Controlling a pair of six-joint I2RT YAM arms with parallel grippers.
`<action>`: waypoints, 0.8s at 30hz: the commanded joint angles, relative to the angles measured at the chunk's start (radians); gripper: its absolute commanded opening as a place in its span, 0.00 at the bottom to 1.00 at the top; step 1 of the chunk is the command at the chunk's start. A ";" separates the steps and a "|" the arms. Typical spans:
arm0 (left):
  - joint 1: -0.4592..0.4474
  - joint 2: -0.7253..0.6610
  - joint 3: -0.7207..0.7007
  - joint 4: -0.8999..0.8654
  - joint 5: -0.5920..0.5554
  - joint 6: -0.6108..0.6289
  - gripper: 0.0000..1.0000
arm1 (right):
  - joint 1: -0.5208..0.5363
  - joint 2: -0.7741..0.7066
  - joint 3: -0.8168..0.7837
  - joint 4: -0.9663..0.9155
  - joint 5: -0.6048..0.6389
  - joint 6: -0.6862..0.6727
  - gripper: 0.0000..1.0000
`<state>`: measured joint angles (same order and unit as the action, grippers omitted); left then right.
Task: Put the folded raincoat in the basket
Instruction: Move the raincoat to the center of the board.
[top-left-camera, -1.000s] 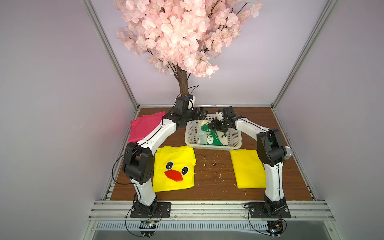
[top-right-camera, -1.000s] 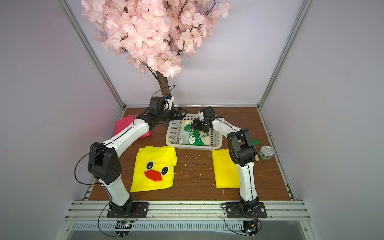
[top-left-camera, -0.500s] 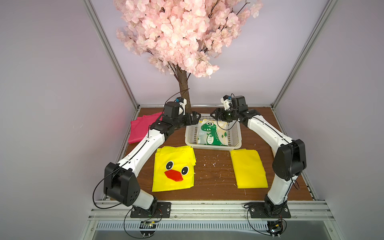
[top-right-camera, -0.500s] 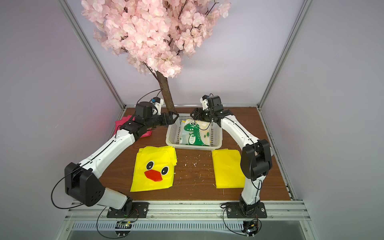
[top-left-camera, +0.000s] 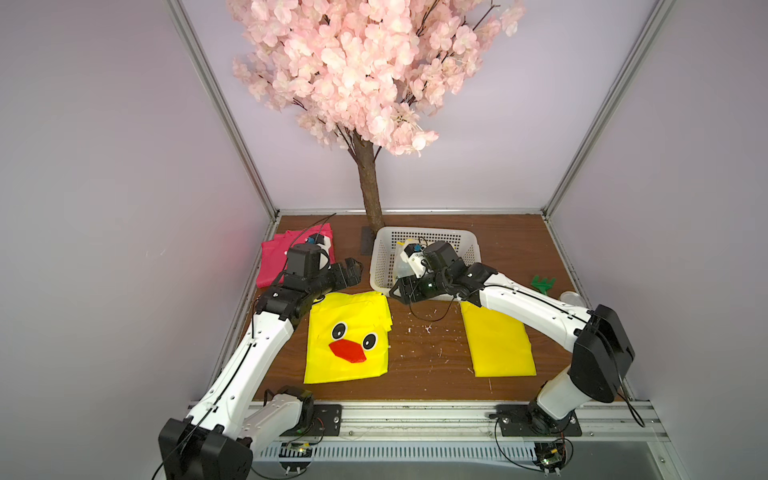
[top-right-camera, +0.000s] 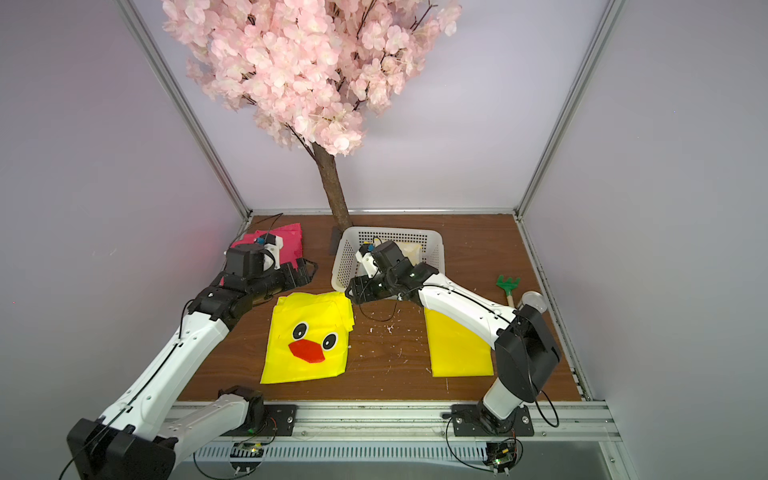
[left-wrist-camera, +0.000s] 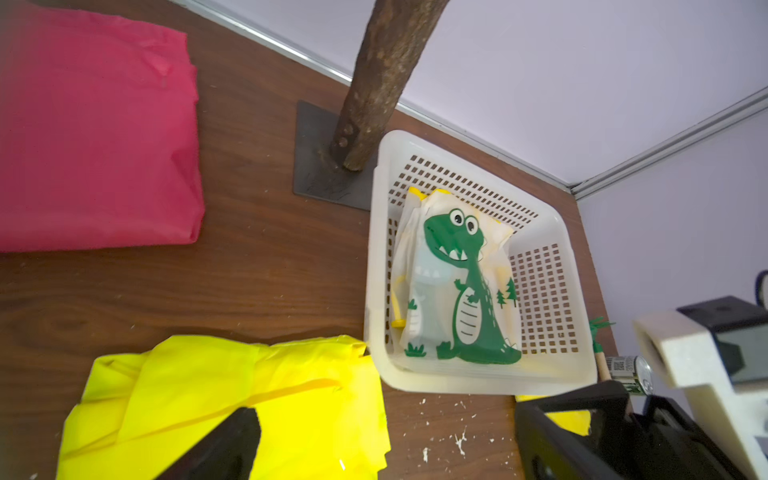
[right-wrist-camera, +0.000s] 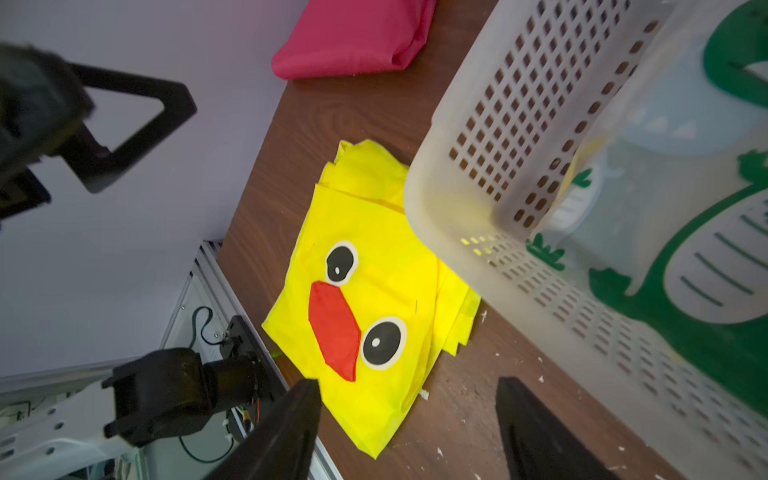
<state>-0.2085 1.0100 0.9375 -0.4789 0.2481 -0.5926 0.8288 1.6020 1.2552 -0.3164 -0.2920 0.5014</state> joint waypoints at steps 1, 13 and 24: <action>0.060 -0.085 -0.069 -0.126 -0.020 -0.039 1.00 | 0.065 -0.041 -0.038 0.026 0.065 0.030 0.73; 0.111 -0.215 -0.273 -0.263 -0.093 -0.094 1.00 | 0.208 0.112 -0.166 0.204 0.080 0.134 0.74; 0.209 -0.236 -0.314 -0.288 -0.083 -0.121 1.00 | 0.208 0.222 -0.188 0.272 0.059 0.157 0.76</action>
<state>-0.0269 0.7803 0.6277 -0.7414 0.1638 -0.6964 1.0374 1.8214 1.0691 -0.0933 -0.2325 0.6403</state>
